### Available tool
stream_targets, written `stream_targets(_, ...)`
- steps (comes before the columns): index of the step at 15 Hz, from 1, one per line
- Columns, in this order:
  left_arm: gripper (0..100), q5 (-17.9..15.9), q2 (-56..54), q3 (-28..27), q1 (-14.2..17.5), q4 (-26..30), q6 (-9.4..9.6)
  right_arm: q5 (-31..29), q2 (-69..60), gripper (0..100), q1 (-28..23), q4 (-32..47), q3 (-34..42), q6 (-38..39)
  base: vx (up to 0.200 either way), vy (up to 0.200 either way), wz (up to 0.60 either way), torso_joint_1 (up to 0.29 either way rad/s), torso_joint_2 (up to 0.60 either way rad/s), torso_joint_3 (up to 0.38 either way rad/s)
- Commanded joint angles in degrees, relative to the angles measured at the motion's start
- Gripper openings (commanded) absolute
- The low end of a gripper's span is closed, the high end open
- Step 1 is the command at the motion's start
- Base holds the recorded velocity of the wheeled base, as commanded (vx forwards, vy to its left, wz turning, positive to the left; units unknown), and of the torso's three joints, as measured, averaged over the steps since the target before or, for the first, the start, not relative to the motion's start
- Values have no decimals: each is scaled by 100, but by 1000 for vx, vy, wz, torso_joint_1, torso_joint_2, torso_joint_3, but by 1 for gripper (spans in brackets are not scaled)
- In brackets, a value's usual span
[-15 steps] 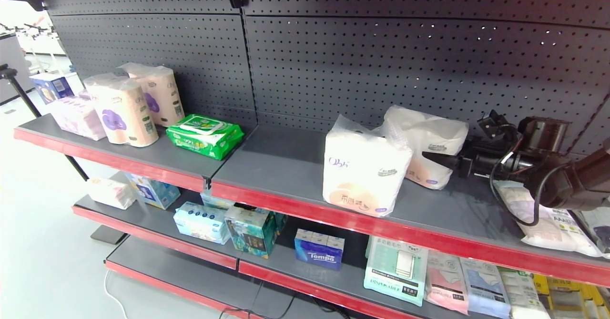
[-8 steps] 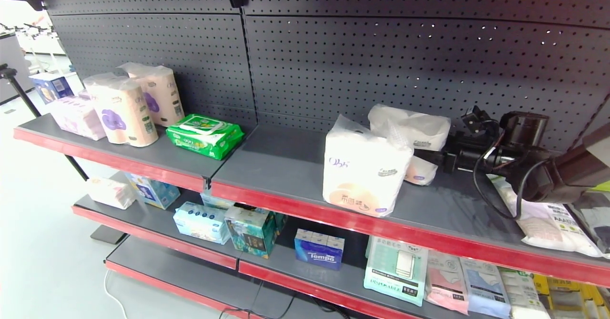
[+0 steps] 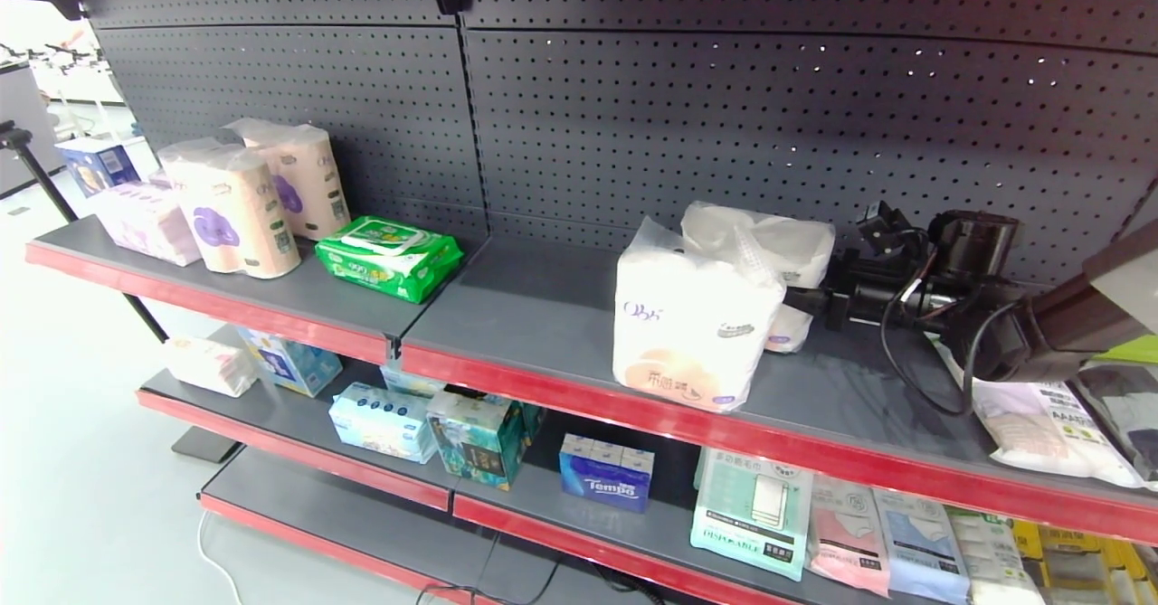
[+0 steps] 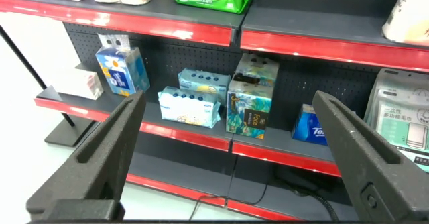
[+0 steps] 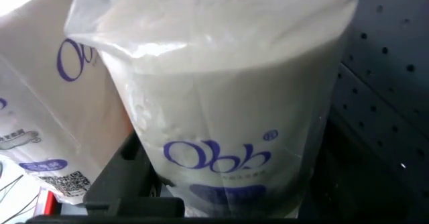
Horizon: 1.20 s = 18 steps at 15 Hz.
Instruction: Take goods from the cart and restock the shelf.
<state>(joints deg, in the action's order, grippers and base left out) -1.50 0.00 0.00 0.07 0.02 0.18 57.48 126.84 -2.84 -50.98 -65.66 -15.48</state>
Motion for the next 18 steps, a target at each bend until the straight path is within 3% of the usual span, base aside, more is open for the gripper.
stream_targets(1,100,1,0,0,1,-2,-1,18,77,0,-6,0,-79,-25,0,0,0,0,0,0)
stream_targets(18,100,1,0,0,1,-2,-1,0,385,0,363,0,-553,72,0,0,0,0,0,0)
